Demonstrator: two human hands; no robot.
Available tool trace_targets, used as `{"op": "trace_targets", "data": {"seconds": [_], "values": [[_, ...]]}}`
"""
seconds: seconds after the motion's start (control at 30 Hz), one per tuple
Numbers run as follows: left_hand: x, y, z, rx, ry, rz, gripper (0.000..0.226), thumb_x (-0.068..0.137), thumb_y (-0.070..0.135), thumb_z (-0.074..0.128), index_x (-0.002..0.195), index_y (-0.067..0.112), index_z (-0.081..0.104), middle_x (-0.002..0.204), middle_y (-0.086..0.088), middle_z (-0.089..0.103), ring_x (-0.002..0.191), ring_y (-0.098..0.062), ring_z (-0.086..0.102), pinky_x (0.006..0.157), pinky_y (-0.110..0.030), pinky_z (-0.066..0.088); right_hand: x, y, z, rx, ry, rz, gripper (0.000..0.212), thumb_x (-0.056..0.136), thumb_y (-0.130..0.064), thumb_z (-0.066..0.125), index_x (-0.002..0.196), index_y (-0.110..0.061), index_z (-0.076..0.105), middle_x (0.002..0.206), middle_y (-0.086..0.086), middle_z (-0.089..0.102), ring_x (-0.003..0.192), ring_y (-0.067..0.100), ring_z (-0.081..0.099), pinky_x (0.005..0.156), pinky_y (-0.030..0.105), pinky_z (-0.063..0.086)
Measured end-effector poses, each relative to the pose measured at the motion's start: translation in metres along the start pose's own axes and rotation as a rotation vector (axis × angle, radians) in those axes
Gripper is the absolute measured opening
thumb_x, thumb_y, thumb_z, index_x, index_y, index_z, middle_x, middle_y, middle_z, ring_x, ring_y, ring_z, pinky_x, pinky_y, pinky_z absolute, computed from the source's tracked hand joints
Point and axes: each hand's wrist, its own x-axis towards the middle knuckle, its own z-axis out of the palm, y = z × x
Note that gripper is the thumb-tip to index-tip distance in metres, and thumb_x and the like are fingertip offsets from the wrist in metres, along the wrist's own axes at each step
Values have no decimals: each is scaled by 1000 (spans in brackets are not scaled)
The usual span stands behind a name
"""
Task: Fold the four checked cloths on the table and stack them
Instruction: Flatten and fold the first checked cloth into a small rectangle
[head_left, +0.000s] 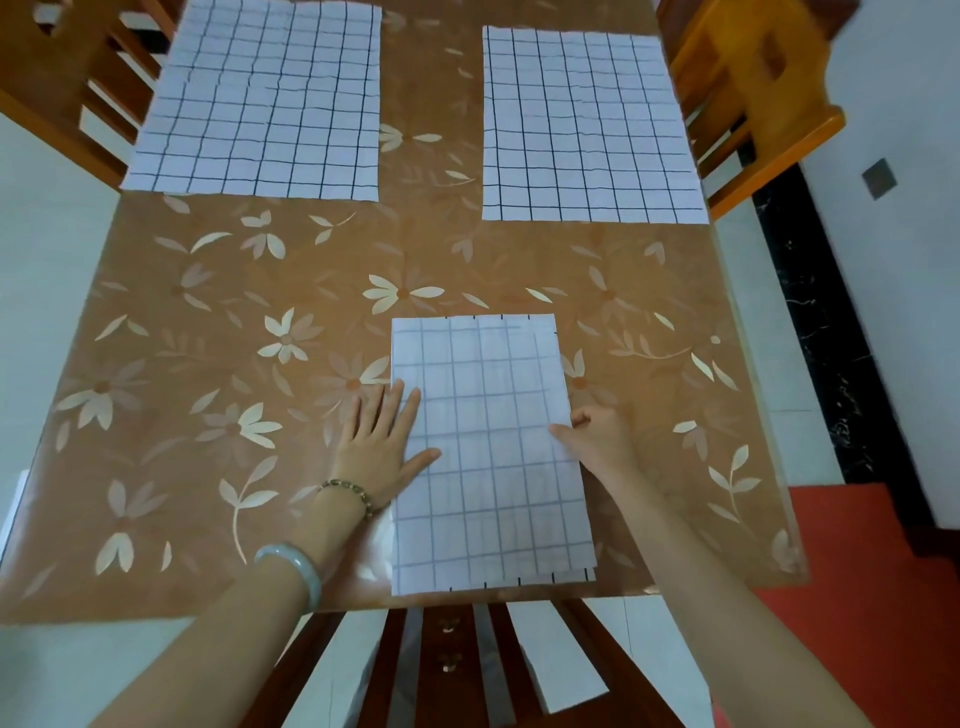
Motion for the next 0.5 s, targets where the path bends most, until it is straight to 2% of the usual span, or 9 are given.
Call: {"op": "trace_targets", "data": {"seconds": [0.07,0.23,0.33,0.43,0.5], "values": [[0,-2,-1,2,16,10,84,87,73,12,152,20,7,158,-10,10,146,-32,13,116,-50,6,-4,3,-3,-35,-13,-3,32,80,-19,72,59,-11,50,57,4,44,54,13,42,57,25,36],[-2,-3,-2,3,30,32,85,86,74,9,152,21,2,159,-11,5,146,-28,5,116,-48,2,-9,4,-4,-68,-14,-13,26,78,-17,75,64,-7,56,58,4,48,54,12,45,59,25,38],[-2,-3,-3,8,36,33,85,86,73,11,152,19,6,158,-12,10,146,-29,9,116,-50,7,-10,3,-5,-71,-5,-14,24,77,-16,76,65,-6,58,59,4,52,55,11,48,58,25,39],[-4,-2,-3,7,40,37,85,87,73,12,152,19,7,158,-12,11,146,-29,10,116,-49,5,-12,1,-5,-67,-12,-29,21,78,-12,75,68,-4,59,62,5,54,56,9,48,55,19,36],[-7,0,-6,-13,59,45,85,88,74,15,152,20,4,158,-11,7,146,-27,5,117,-48,1,-13,-1,-6,-55,-11,-40,18,79,-10,75,72,-1,62,65,6,55,57,8,48,54,17,34]]}}
